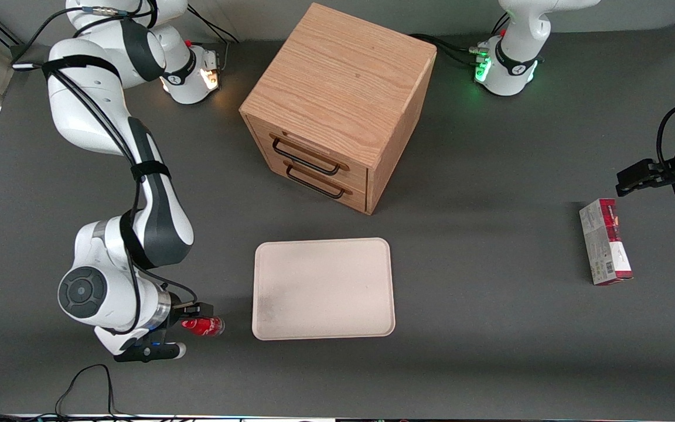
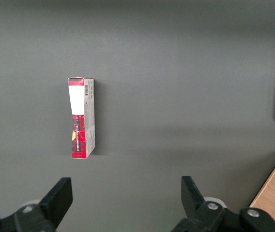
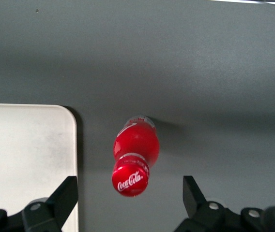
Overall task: Place coke bottle on tray
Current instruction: 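Move the right gripper down to the red Coca-Cola bottle, then close the right gripper on the bottle's cap end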
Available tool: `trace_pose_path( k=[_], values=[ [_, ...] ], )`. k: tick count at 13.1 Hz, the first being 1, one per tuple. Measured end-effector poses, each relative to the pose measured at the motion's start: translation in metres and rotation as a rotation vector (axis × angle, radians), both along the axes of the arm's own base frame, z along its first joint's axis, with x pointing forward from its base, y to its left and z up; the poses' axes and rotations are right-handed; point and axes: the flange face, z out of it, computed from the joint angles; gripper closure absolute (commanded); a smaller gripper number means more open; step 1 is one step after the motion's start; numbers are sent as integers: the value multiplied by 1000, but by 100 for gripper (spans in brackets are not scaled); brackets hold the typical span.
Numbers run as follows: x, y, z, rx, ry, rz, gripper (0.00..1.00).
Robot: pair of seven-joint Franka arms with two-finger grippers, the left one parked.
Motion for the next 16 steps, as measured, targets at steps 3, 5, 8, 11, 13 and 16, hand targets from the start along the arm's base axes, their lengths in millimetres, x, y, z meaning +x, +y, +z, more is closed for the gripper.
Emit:
trace_pose_path(
  k=[3,5,8,11,13,16],
  values=[
    [1,0,2,0,-12,1,4],
    [1,0,3,0,-14,1,13],
    [1,1,4,0,-16,3,100],
    [1,2,4,1,-16,4,100],
    [1,2,4,0,-16,3,100],
    [1,2,4,-2,-10,3,100]
  ],
)
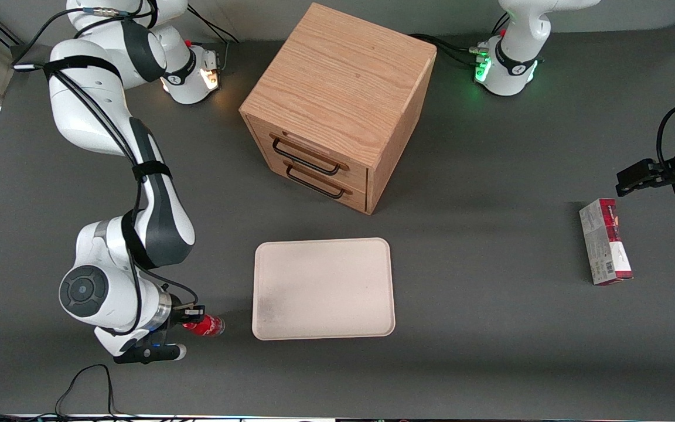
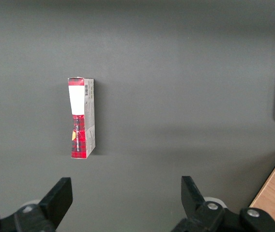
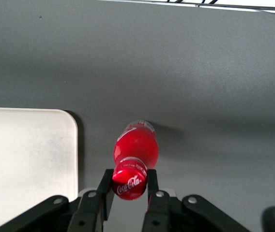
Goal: Place coke bottle on tray
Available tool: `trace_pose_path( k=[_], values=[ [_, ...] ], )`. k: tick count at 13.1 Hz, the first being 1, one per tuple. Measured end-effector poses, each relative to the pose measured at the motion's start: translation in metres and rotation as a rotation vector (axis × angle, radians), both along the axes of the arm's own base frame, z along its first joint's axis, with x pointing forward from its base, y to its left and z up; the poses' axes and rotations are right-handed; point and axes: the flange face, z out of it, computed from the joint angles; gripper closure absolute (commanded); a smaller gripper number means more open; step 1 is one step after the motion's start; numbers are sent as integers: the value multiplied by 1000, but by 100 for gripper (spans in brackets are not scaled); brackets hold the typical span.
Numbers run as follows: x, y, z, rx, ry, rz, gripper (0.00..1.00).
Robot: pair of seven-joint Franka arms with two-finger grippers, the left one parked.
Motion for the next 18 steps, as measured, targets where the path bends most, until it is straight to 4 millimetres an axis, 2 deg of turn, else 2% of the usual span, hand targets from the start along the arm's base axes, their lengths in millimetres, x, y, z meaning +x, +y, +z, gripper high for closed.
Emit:
trace_pose_path(
  k=[2,3,4,6,9,10,12,14,16,18],
  values=[
    [-5,-2,3,-11,51,-2,100],
    [-9,-5,12,-18,78,-5,100],
    [-14,-8,32,-21,90,-9,100],
    [-30,-15,91,-27,112,-17,100],
    [-73,-30,184,-38,164,-19,100],
    [-89,-38,210,-34,174,-1,100],
    [-127,-59,247,-12,187,27,100],
    [-174,-80,273,-3,185,43,100],
    [-220,-91,286,0,179,50,100],
    [-244,-95,289,2,177,51,100]
  ],
)
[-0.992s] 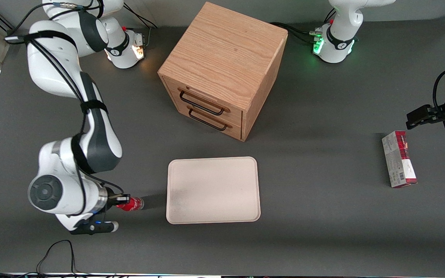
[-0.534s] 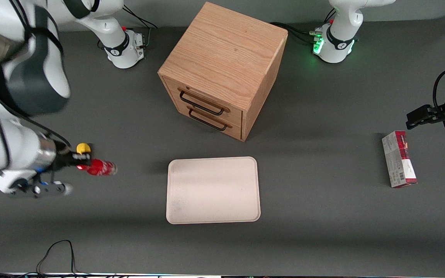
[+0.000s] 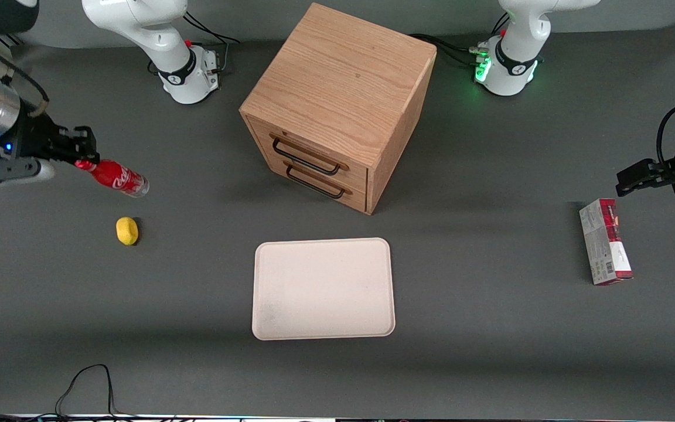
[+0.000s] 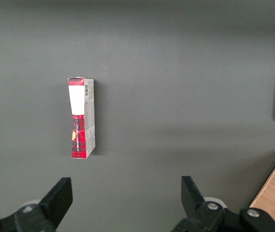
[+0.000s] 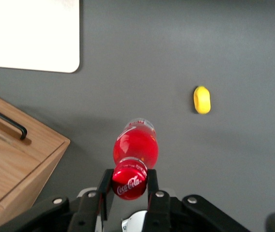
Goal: Place coke bottle on tray
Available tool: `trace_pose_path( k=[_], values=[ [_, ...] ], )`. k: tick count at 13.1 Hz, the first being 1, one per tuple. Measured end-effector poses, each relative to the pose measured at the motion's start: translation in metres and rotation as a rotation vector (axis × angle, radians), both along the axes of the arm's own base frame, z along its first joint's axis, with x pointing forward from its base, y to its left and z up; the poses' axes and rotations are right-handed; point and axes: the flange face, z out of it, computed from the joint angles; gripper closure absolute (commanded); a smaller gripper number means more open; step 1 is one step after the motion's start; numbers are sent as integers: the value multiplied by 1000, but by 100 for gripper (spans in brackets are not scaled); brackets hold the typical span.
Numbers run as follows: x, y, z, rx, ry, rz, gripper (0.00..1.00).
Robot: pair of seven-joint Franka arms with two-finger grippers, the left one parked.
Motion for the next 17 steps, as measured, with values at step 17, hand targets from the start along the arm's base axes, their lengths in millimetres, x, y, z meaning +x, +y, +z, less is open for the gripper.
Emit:
trace_pose_path(
  k=[17],
  values=[
    [199,201,-224,70,-163,-396,100]
  ],
)
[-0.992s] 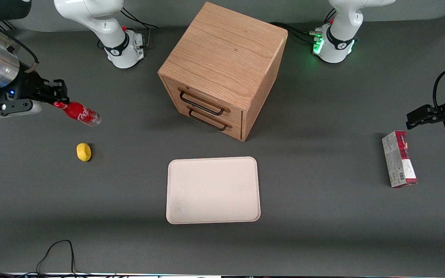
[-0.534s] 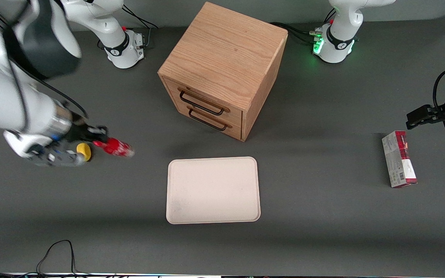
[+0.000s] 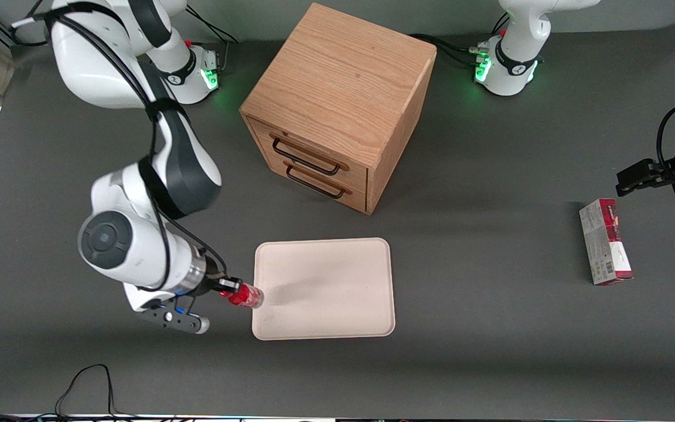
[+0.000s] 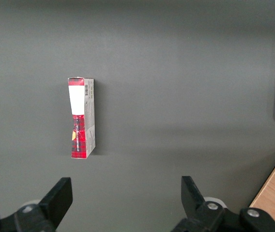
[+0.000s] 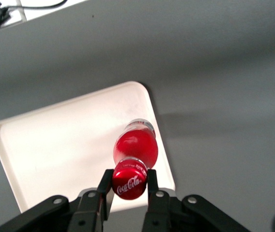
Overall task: Place coke bottle on tray
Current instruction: 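Carry the bottle to the tray's edge and lower it, then open the right gripper to release the bottle on the tray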
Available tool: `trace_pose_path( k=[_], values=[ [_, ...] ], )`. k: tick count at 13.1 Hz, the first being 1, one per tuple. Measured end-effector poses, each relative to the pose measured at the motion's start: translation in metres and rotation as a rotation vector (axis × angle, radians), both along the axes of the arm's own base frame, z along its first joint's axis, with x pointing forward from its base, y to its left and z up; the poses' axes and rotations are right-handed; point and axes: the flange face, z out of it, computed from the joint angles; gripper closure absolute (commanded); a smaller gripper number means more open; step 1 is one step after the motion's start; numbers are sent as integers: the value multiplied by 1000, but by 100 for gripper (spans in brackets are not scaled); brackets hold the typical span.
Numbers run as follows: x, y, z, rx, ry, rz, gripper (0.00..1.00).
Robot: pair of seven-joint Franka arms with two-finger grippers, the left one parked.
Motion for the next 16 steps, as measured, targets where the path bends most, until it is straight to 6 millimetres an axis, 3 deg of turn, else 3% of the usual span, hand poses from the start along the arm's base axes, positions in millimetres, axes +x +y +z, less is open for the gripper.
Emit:
trace_pose_path(
  k=[4,9,11,16],
  values=[
    [7,19,-41,-17,-36,-32,100],
    [10,21,-49,-12,-44,-53,100],
    [10,22,-52,-13,-41,-53,2],
    [10,22,-49,-10,-47,-55,0]
  ],
)
